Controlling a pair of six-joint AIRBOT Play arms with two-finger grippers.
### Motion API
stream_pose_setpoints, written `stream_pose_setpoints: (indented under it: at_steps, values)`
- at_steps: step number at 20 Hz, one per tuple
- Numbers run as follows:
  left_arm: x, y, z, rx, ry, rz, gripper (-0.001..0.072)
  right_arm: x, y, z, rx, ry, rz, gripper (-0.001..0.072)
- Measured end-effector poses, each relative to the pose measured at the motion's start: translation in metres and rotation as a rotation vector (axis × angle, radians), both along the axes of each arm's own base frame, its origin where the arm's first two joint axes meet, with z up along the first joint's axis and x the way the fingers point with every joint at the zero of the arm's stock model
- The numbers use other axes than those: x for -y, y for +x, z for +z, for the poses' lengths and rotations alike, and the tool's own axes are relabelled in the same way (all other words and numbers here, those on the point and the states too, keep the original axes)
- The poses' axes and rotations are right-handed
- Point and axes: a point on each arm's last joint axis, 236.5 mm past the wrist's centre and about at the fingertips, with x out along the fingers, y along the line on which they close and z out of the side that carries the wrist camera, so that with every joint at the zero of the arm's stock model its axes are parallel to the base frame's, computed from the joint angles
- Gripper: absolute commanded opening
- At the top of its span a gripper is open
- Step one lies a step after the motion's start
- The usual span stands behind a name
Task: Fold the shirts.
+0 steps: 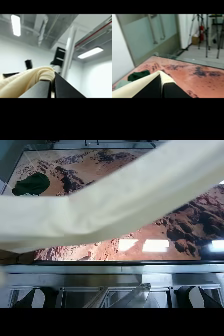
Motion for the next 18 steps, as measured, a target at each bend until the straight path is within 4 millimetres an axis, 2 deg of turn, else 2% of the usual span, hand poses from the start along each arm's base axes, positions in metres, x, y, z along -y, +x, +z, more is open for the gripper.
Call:
stream_pose_setpoints:
  at_steps: [1, 3, 5, 7, 10, 11, 12, 13, 16, 18]
  values:
    - [0.0, 0.019, -0.006, -0.055, 0.037, 0.036, 0.0023, 0.008, 0.007, -0.006, -0.025, 0.005, -0.02, 0.0018]
    - [-0.004, 0.076, -0.033, -0.232, 0.122, 0.114, 0.0022, 0.027, 0.031, -0.025, -0.098, 0.043, -0.043, 0.0017]
    - [-0.007, 0.144, -0.084, -0.453, 0.215, 0.154, 0.0021, 0.047, 0.069, -0.065, -0.217, 0.108, -0.055, 0.0018]
    - [-0.004, 0.201, -0.141, -0.618, 0.292, 0.148, 0.0019, 0.06, 0.118, -0.129, -0.368, 0.158, -0.084, 0.0017]
    - [0.006, 0.285, -0.241, -0.833, 0.369, 0.116, 0.0011, 0.073, 0.191, -0.245, -0.59, 0.189, -0.161, 0.0017]
    - [0.012, 0.31, -0.277, -0.894, 0.392, 0.09, 0.001, 0.078, 0.211, -0.284, -0.657, 0.194, -0.189, 0.0017]
    - [0.017, 0.329, -0.308, -0.94, 0.414, 0.068, 0.0009, 0.082, 0.225, -0.312, -0.699, 0.199, -0.21, 0.0017]
    - [0.024, 0.35, -0.343, -0.984, 0.442, 0.043, 0.0009, 0.088, 0.242, -0.348, -0.747, 0.207, -0.237, 0.0017]
    - [0.042, 0.396, -0.423, -1.044, 0.543, -0.004, 0.0008, 0.108, 0.275, -0.416, -0.805, 0.225, -0.305, 0.0018]
    - [0.05, 0.417, -0.452, -1.036, 0.61, 0.003, 0.0008, 0.118, 0.291, -0.44, -0.794, 0.238, -0.33, 0.0018]
